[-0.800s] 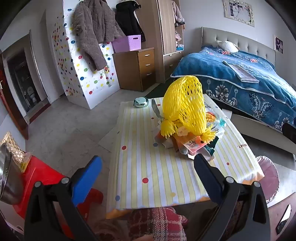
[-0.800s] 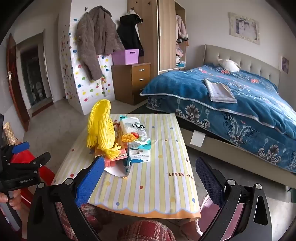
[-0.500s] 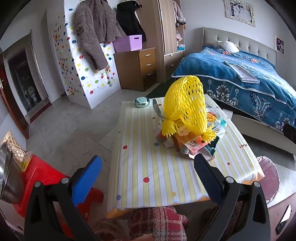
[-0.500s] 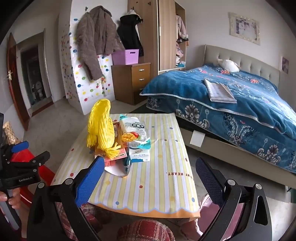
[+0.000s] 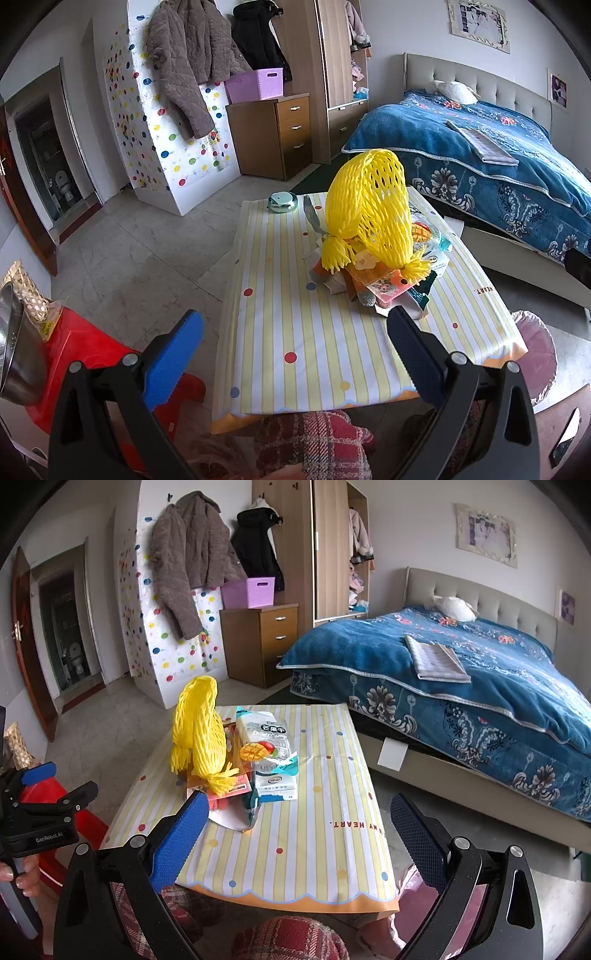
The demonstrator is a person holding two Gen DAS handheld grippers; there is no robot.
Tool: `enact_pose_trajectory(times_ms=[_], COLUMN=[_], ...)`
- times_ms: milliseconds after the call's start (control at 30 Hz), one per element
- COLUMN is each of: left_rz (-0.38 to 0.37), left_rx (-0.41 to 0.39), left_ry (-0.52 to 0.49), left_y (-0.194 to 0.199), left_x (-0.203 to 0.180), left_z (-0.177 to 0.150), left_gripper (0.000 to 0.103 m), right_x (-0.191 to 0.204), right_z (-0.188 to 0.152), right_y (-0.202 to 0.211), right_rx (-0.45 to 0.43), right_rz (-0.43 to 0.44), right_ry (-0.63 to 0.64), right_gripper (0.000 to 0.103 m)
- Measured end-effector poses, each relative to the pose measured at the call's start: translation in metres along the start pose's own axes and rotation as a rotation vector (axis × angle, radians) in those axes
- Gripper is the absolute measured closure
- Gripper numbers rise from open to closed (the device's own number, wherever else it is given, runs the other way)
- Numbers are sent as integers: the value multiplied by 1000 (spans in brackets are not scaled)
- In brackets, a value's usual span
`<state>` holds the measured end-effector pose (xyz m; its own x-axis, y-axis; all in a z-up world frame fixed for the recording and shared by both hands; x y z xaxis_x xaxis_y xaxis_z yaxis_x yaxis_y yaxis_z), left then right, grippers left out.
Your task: Collect trash
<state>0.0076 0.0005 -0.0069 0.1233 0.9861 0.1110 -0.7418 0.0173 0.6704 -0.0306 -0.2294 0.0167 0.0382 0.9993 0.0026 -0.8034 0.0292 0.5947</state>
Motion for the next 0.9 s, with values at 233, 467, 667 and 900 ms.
enact_pose_trajectory(times_ms=[233, 467, 667, 900], left_rz=[0, 6, 7, 8], left_rx=[1, -2, -5, -10], left_ry=[0, 4, 5, 3], left_y=[0, 3, 4, 7], left_x=[0, 1, 2, 3], left_z=[2, 3, 4, 5], left_gripper=[7, 7, 7, 7], right_x=[1, 0, -1, -1], right_z=[1, 1, 1, 1], right_y=[0, 0, -2, -1], right_rx=[2, 1, 0, 0], right_rz=[0, 0, -1, -2], right_ry=[-1, -2, -3, -3], right_gripper=[5, 5, 5, 5])
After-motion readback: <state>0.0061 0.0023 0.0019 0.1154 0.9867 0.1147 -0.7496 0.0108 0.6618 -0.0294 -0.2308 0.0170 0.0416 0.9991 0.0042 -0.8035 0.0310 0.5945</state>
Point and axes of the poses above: each gripper's, at about its wrist camera, not at the fingertips, and y roughly against the way its jaws point, x to its left, z to its top, the point moved 1 cm from there along -y, roughly the way its jaws point, and after that the axes turned 1 degree about -z, right-handed, at the moved point
